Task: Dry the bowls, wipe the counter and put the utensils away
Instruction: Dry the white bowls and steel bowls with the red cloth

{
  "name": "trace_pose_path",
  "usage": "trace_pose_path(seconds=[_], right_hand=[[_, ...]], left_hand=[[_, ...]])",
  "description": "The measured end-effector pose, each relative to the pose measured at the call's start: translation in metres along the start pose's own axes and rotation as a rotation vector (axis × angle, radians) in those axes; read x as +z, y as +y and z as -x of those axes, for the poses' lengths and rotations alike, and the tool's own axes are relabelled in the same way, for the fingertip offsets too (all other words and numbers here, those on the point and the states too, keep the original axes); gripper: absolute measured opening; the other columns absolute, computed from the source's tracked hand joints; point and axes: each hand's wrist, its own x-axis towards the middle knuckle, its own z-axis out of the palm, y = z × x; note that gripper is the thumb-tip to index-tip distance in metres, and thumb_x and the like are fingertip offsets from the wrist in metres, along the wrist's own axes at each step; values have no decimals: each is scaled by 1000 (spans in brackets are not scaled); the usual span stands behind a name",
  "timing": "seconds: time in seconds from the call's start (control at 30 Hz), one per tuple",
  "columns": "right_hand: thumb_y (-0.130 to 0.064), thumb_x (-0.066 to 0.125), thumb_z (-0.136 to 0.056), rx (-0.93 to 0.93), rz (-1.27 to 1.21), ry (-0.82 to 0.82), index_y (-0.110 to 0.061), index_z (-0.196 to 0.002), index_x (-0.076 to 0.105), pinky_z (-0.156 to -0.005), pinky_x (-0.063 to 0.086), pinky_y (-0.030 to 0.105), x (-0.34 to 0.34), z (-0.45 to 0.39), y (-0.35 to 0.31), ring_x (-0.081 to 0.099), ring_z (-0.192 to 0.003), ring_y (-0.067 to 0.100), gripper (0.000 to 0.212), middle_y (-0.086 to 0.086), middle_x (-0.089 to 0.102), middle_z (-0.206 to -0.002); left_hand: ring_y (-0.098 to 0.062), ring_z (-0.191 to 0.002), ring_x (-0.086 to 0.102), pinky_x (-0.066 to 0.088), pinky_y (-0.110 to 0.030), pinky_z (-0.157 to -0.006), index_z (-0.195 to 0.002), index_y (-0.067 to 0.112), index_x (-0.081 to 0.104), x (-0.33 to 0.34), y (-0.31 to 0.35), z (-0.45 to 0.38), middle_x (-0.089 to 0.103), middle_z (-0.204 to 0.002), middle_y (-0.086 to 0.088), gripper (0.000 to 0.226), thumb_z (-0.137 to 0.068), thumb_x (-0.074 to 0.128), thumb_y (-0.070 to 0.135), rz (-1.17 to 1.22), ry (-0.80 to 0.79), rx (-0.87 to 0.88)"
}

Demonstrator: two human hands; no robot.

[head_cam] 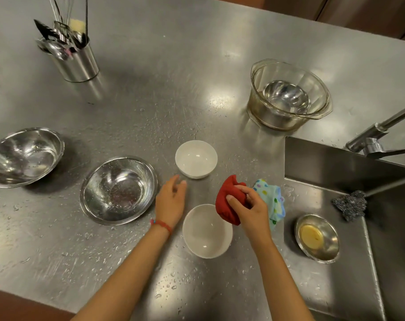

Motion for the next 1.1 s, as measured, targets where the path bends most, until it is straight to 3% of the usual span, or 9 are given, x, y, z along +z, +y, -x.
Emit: trace_pose_path(seconds=[0.1,0.23,0.3,0.37,0.53,0.77,0.9,1.0,1.1], right_hand=[[-17,70,-79,-23,3,16,-40,-94,57,-59,49,7,4,-12,-5,59,-86,4,31,-15,59,-96],[-14,70,-79,-35,-22,45,-40,-91,57,-56,47,6,6,-21,-11,59,-79,-11,32,-16,58,-92],[-13,70,-78,-31,-30,60,-38,-92,58,-56,48,6,7,-23,-13,61,-78,-7,31,-15,58,-92],[-13,70,-78,-25,-33,69,-35,-94,58,-57,48,7,6,-24,-13,61,-78,-2,30,-13,59,-93],[-12,70,-78,-69,-23,90,-39,-87,58,-57,48,6,4,-21,-19,59,-78,-13,31,-19,60,-90],[-15,72,-77,-188,-23,78,-42,-88,60,-66,53,13,10,-19,-39,63,-84,-6,31,-21,65,-89],[-23,73,-76,-191,137,51,-36,-99,59,-70,51,13,22,-16,-40,61,-89,5,30,-15,62,-98],[-25,68,-81,-255,508,75,-23,-116,57,-83,45,22,31,-10,-33,56,-97,14,37,-3,60,-112],[-25,56,-89,-244,775,6,-17,-127,48,-88,42,31,39,0,-26,53,-106,24,39,7,52,-125]], left_hand=[[-26,-106,53,58,-38,-63,-140,19,28,12,19,-40,45,-117,1,52,-93,47,29,361,-84,-238],[-29,-105,52,58,-40,-58,-133,21,35,23,20,-68,44,-124,-6,38,-95,41,22,571,-210,-348],[-28,-94,59,59,-39,-58,-129,16,41,24,14,-73,48,-125,-12,35,-94,39,13,647,-254,-377],[-28,-89,62,60,-35,-56,-124,11,46,24,11,-75,50,-125,-17,34,-92,37,3,671,-259,-362],[-35,-106,53,59,-39,-56,-119,6,44,19,20,-69,51,-115,-12,36,-87,38,-8,683,-237,-290],[-25,-74,69,58,-41,-55,-114,23,47,2,35,-27,62,-98,-12,37,-88,44,-3,648,-384,-250],[-27,-78,69,56,-45,-51,-118,25,52,1,32,2,63,-102,-15,32,-91,47,8,645,-457,-222],[-25,-84,69,56,-42,-53,-112,34,59,1,29,19,65,-103,-8,29,-91,49,17,587,-444,-150],[-17,-87,67,57,-37,-68,-106,38,62,2,32,23,69,-97,0,30,-81,51,28,502,-348,-48]])
